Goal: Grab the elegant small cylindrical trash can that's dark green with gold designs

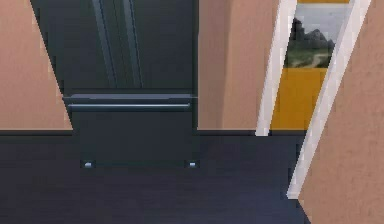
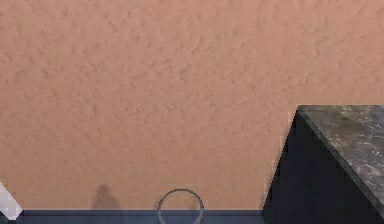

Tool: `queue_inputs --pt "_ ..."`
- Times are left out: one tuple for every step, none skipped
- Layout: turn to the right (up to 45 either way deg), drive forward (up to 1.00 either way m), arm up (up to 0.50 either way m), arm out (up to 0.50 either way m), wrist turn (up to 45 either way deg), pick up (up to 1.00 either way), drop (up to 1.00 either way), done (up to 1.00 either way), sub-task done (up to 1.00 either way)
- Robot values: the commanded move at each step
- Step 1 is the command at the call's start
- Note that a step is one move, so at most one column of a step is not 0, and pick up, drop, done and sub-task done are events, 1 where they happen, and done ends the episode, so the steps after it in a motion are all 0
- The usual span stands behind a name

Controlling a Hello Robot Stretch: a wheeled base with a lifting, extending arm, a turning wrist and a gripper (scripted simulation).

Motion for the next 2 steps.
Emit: queue_inputs --pt "0.0 0.0 0.1 0.0 0.0 0.0 0.0 0.0 0.0" --pt "0.0 0.0 0.0 0.0 0.0 0.0 0.0 1.0 0.0"
